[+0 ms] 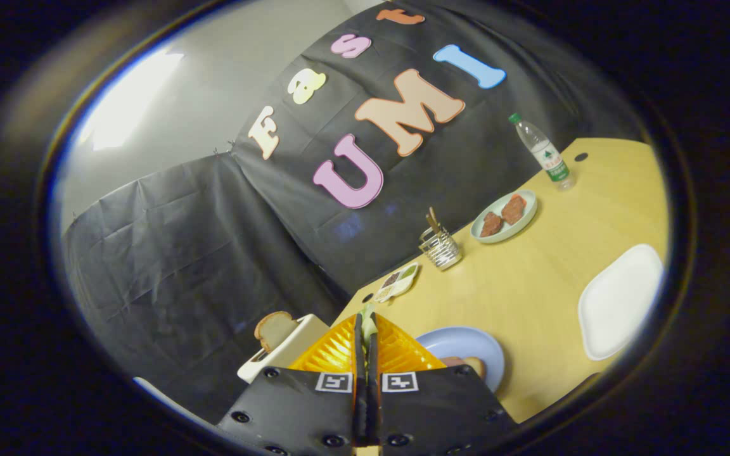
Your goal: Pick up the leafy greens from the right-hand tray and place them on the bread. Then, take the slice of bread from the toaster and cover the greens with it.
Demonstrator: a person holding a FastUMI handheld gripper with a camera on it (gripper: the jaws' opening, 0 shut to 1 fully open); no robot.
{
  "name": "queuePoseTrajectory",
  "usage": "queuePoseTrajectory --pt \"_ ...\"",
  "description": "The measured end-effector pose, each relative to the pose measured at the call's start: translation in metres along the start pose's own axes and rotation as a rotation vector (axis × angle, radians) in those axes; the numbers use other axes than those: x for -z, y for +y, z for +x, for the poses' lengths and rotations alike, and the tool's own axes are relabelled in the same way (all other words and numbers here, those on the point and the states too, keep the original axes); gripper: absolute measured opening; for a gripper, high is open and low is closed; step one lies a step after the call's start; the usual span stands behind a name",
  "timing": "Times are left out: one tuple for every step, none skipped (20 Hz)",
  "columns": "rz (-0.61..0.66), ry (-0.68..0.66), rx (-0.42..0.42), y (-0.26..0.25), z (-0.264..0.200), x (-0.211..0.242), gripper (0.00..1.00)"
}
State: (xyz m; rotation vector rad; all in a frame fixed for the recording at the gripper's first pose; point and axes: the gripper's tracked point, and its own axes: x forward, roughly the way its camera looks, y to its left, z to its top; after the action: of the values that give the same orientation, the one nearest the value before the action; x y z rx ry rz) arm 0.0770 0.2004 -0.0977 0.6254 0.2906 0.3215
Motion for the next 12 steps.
queuePoseTrajectory --pt "0.031 -0.002 0.005 0.0 0.008 0.007 0.03" --pt "0.057 -0.003 0.015 -0.002 0.014 0.015 0.03" --pt "0.071 0.01 0.039 -0.007 0.021 0.022 0.03" --pt "0.08 0.033 0.061 -0.014 0.026 0.032 0.03" --pt "0.092 0.06 0.079 -0.019 0.028 0.04 0.03" --pt "0.091 0.078 0.115 -0.027 0.028 0.046 0.04" --pt "0.082 0.078 0.154 -0.039 0.027 0.046 0.04" --pt "0.064 0.079 0.197 -0.049 0.024 0.046 0.03" --pt "0.046 0.08 0.231 -0.056 0.021 0.046 0.03" --pt "0.032 0.082 0.259 -0.062 0.019 0.047 0.04" --pt "0.016 0.086 0.276 -0.065 0.017 0.048 0.04" --pt "0.001 0.085 0.292 -0.069 0.015 0.048 0.04"
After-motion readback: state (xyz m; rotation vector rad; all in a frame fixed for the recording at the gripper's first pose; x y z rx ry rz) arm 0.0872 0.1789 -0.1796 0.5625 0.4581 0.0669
